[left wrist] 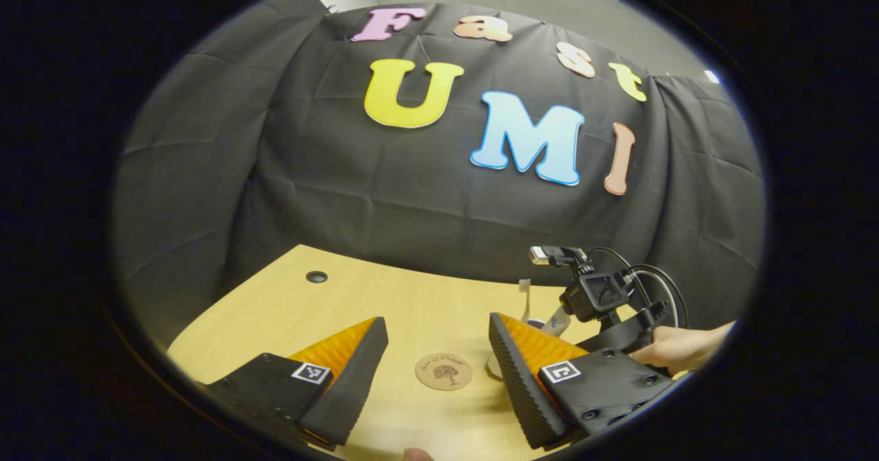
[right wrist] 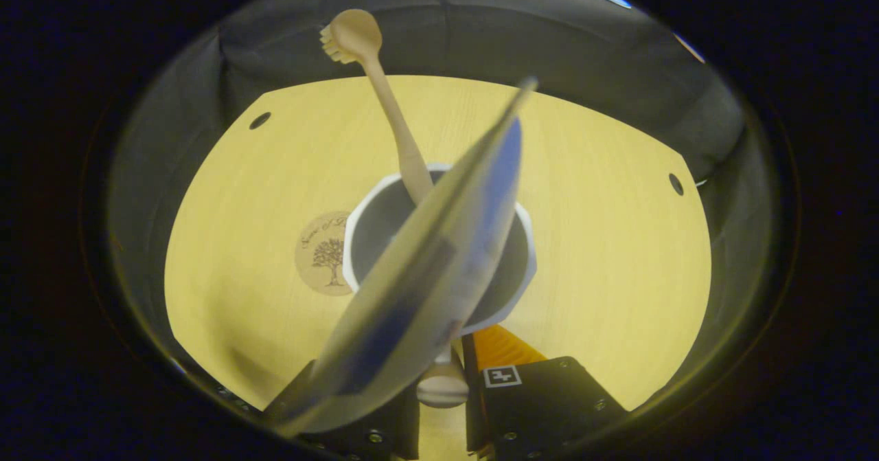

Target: Put the toothbrush and toothpaste on the desktop into the cup, then pick up the cup and place it on the coaster on the desktop.

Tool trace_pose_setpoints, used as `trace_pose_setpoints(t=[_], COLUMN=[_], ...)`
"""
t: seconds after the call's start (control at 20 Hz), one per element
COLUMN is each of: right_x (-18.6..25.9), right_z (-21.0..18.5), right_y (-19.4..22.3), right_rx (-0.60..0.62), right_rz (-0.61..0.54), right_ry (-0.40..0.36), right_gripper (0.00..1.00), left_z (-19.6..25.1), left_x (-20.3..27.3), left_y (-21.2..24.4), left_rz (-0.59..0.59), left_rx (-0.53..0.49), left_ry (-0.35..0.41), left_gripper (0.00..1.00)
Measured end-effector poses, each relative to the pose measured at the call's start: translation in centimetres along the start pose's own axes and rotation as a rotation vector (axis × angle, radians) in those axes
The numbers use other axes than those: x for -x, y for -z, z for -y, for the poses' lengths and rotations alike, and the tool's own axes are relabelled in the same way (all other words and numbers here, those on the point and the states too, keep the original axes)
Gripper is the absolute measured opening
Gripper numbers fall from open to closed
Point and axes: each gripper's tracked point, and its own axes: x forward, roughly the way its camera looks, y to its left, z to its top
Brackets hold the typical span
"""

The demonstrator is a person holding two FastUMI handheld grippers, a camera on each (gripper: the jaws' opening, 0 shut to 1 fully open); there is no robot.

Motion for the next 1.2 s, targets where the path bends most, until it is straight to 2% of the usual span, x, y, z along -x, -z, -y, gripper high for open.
trace_pose_setpoints(t=[0.65, 0.75, 0.8, 0.9, 0.95, 1.0, 1.2], right_x=[-1.2, -1.6, -1.7, -1.9, -1.9, -2.0, -1.9], right_z=[-7.6, -7.9, -8.0, -8.0, -8.0, -8.0, -7.9], right_y=[-2.1, -2.0, -2.0, -2.1, -1.9, -1.9, -2.0], right_rx=[0.09, 0.093, 0.091, 0.095, 0.097, 0.099, 0.104], right_rz=[-0.028, -0.038, -0.043, -0.046, -0.047, -0.051, -0.049], right_ry=[-0.051, -0.057, -0.06, -0.054, -0.052, -0.052, -0.049], right_gripper=[0.31, 0.31, 0.31, 0.31, 0.31, 0.31, 0.31], left_z=[-4.3, -4.6, -4.7, -4.9, -5.1, -5.3, -5.9], left_x=[2.5, 2.5, 2.5, 2.5, 2.5, 2.4, 2.2], left_y=[-0.1, 0.2, 0.3, 0.2, 0.3, 0.3, 0.1], left_rz=[-0.006, -0.013, -0.016, -0.018, -0.018, -0.016, -0.012], left_rx=[0.014, 0.021, 0.028, 0.037, 0.036, 0.035, 0.038], left_ry=[-0.037, -0.037, -0.035, -0.034, -0.037, -0.038, -0.049], left_gripper=[0.95, 0.99, 0.95, 0.95, 0.92, 0.95, 0.95])
